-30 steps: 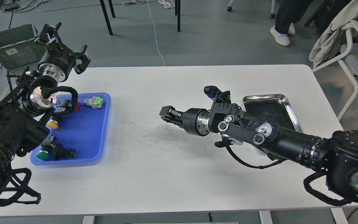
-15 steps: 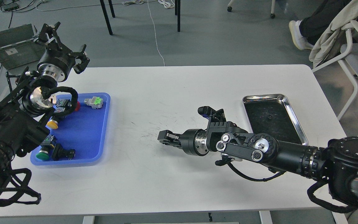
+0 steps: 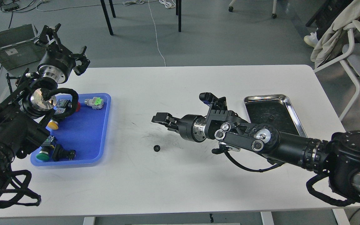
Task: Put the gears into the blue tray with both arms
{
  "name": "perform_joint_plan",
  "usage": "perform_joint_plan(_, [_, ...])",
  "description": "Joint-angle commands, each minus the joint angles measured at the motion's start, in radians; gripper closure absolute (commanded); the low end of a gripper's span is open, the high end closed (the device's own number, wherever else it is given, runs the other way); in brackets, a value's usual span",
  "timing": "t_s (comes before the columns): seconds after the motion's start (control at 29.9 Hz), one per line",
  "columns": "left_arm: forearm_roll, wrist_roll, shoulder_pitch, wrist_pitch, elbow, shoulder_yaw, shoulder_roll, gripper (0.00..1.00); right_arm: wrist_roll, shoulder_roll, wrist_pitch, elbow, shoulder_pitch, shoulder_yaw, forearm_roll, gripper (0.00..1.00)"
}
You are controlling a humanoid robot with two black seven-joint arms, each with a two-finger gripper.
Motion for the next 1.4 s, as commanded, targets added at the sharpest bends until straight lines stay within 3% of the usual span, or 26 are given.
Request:
perform_joint_plan(0.0, [0.001, 0.002, -0.006, 0.003, 0.002, 0.009, 0.002, 0.01, 0.0, 0.0, 0.007, -0.045, 0.027, 0.114, 0.01, 0.22])
perform_joint_plan(0.27, [0.001, 0.002, -0.009, 0.005, -0.003, 0.04, 0.022, 0.01, 0.0, 0.0, 0.013, -0.043, 0.028, 0.274, 0.105, 0.21])
perform_joint_plan(0.3, [0.001, 0.005, -0.026, 0.005, -0.003, 0.058, 0.034, 0.01, 0.0, -0.009, 0.013, -0.045, 0.013, 0.461, 0.221, 0.21])
perform_joint_plan(0.33, [0.001, 0.005, -0.026, 0.005, -0.003, 0.058, 0.034, 0.01, 0.0, -0.009, 0.013, -0.045, 0.013, 0.463, 0.222, 0.21])
perform_joint_plan(0.43, [0.001, 0.008, -0.046, 0.003, -0.011, 0.116, 0.057, 0.01, -0.009, -0.114, 0.016, -0.045, -0.06, 0.68, 0.356, 0.18])
perform_joint_plan(0.64, [0.001, 0.008, -0.071, 0.013, -0.044, 0.181, 0.057, 0.01, -0.012, -0.28, 0.088, -0.03, -0.196, 0.911, 0.58, 0.16])
perform_joint_plan(0.94, [0.002, 0.003, -0.101, 0.019, -0.047, 0.216, 0.039, 0.01, -0.012, -0.575, 0.295, 0.119, -0.449, 0.974, 0.751, 0.14])
perform_joint_plan(1.1, [0.015, 0.005, -0.105, 0.019, -0.066, 0.222, 0.025, 0.01, -0.011, -0.621, 0.338, 0.13, -0.497, 0.997, 0.753, 0.13])
perform_joint_plan(1.24, [0.151, 0.003, -0.095, 0.086, -0.275, 0.345, 0.059, 0.01, -0.009, -0.617, 0.335, 0.121, -0.509, 1.008, 0.776, 0.13])
perform_joint_plan(1.37, [0.283, 0.002, -0.082, 0.172, -0.585, 0.562, 0.183, 0.01, -0.009, -0.611, 0.335, 0.116, -0.51, 1.006, 0.776, 0.13])
